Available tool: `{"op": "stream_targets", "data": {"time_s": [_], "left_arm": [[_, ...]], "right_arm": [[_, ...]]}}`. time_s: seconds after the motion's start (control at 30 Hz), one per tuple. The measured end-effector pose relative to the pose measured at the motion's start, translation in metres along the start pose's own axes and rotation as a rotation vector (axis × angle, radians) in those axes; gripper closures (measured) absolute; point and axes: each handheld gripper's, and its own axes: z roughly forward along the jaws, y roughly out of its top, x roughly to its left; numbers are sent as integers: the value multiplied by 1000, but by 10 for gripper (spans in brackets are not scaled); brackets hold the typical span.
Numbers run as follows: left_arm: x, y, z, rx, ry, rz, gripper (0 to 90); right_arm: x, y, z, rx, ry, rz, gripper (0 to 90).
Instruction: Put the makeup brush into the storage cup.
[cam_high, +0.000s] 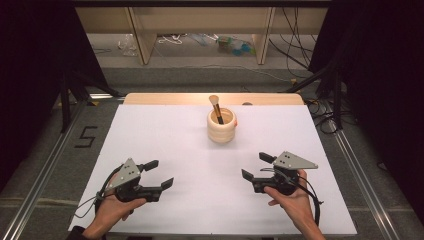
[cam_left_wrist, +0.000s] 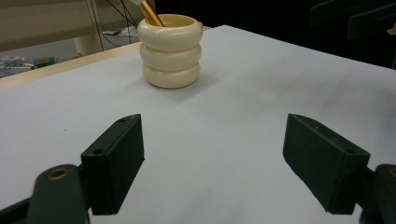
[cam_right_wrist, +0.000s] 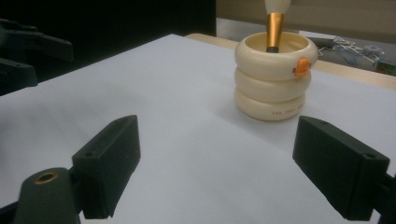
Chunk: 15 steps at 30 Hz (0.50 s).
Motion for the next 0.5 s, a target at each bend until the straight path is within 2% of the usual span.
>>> {"op": "stream_targets", "data": {"time_s": [0.13, 0.2, 0.3, 0.5], "left_arm": [[0, 0, 0, 1, -1, 7, 207], [0, 0, 0, 3, 0, 2, 207], [0, 0, 0, 1, 0, 3, 207], [0, -1, 1, 0, -6, 1, 207]], "right_arm": [[1, -2, -5, 7, -20, -19, 159], [2, -4, -6, -6, -21, -13, 160], [3, -6, -10, 14, -16, -15, 160], [6, -9, -13, 2, -16, -8, 160]]}}
